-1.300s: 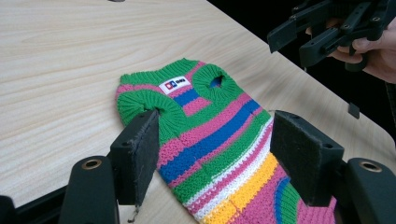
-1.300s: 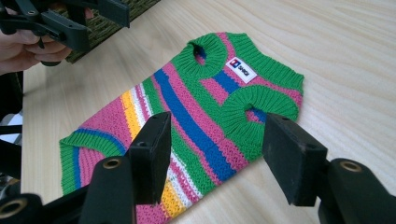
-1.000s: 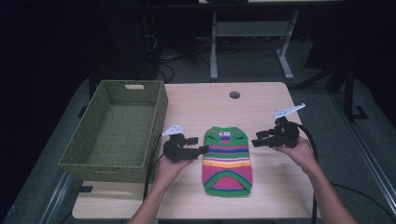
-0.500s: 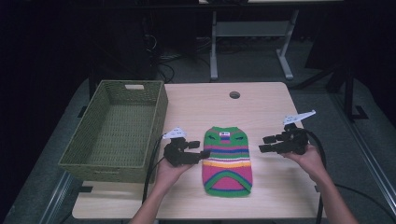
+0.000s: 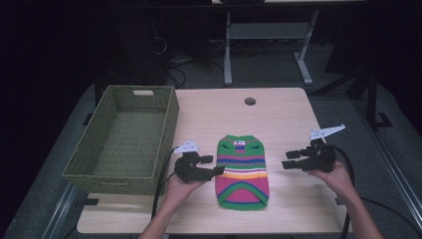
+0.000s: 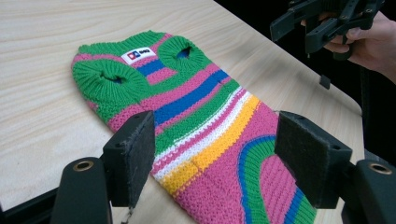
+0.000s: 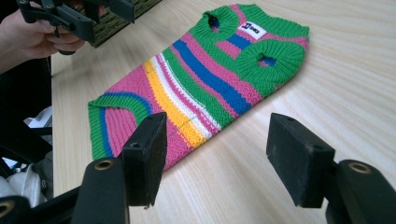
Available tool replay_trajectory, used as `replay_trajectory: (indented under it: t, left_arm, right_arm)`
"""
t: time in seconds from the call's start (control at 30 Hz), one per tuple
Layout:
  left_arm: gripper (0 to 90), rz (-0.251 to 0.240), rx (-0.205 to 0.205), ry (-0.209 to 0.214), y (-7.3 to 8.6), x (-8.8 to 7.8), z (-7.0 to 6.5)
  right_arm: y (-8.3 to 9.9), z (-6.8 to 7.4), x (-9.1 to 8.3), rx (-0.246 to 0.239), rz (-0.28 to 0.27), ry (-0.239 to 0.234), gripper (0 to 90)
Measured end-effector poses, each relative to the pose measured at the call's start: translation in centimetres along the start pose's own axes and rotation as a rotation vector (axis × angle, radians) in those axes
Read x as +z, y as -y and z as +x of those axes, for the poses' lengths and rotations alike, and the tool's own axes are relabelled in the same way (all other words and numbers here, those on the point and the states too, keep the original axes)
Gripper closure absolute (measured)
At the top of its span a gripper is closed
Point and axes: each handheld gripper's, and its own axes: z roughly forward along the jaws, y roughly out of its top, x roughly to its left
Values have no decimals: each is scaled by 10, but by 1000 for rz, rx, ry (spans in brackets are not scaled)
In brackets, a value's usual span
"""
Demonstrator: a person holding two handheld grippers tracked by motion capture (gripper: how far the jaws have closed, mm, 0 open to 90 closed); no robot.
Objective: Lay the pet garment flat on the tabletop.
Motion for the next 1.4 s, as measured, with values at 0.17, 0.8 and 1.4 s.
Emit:
replay_trajectory:
  t: [0.17, 0.8, 1.4]
  left_arm:
    - [282, -4, 6, 15, 5, 0, -6]
    - [269, 10, 37, 14, 18, -9, -20]
    - [251, 9, 48, 4, 28, -18, -26]
  right_arm:
    - [8, 1, -5, 1, -9, 5, 376]
    - [37, 10, -17, 14, -2, 0, 364]
    - [61, 22, -27, 16, -33, 36, 346]
